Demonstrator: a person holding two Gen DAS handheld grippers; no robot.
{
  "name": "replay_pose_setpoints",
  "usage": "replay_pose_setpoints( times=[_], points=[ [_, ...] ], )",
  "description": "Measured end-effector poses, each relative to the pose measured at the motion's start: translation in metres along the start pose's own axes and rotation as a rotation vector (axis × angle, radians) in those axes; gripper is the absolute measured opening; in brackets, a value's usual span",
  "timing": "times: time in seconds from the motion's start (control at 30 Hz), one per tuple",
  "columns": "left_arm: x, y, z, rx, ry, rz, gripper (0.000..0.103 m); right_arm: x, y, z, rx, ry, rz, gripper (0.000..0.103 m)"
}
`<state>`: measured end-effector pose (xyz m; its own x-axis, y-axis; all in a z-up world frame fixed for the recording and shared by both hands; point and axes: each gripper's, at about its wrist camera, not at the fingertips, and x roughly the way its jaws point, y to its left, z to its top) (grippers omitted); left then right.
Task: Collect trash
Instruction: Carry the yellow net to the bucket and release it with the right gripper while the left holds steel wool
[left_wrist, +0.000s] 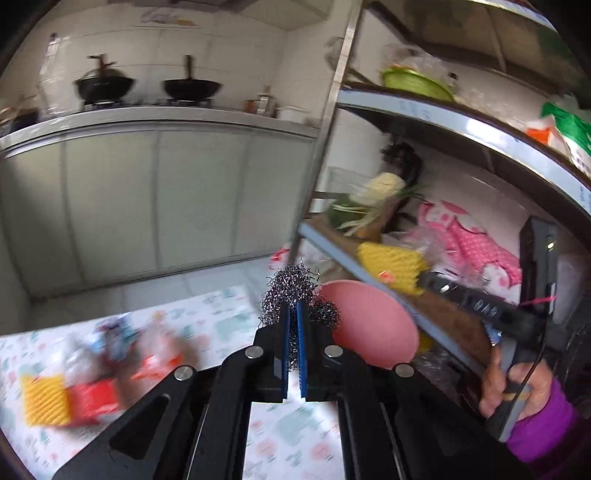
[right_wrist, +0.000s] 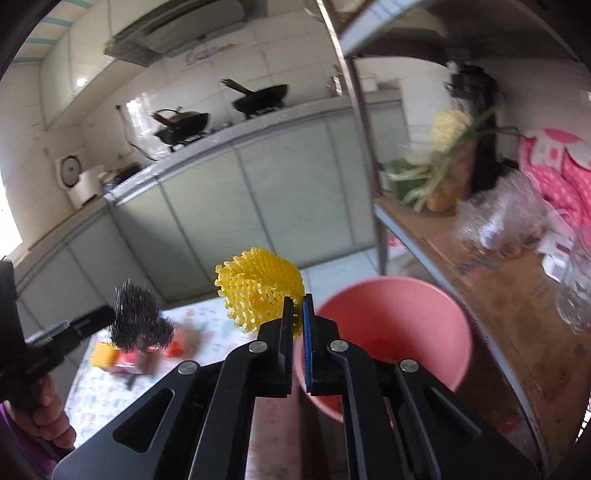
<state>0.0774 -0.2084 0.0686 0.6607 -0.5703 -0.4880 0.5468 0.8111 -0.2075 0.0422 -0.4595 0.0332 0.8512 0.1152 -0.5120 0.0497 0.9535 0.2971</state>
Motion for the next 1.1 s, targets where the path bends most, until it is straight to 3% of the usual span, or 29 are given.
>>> replay_pose_setpoints(
  times=[0.27,0.47,0.73,0.8,0.9,1.1],
  points=[
    [0.09,-0.05,0.001,0.073,0.091,-0.113,0.003,0.03,-0.052,-0.028,0.068,0.095,-0.132,0.005],
    [0.146,-0.065,-0.01,0.084,0.177,-0.128,0.003,0.05,-0.075,-0.041,0.099,0.146,-0.176,0.005],
    [0.194,-0.062,-0.022,0.076,0.273,-0.129,0.005,0.074,-0.082,-0.05,0.117,0.19,-0.189,0.005],
    [0.2,-0.063,-0.025,0.079,0.285,-0.111,0.014,0.079,-0.084,-0.052,0.122,0.207,-0.191,0.007],
    [0.201,-0.062,-0.025,0.091,0.283,-0.102,0.029,0.086,-0.089,-0.056,0.126,0.229,-0.19,0.024],
    [0.205,-0.053,-0.023,0.096,0.279,-0.02,0.034,0.092,-0.093,-0.068,0.144,0.258,-0.194,0.028]
  ],
)
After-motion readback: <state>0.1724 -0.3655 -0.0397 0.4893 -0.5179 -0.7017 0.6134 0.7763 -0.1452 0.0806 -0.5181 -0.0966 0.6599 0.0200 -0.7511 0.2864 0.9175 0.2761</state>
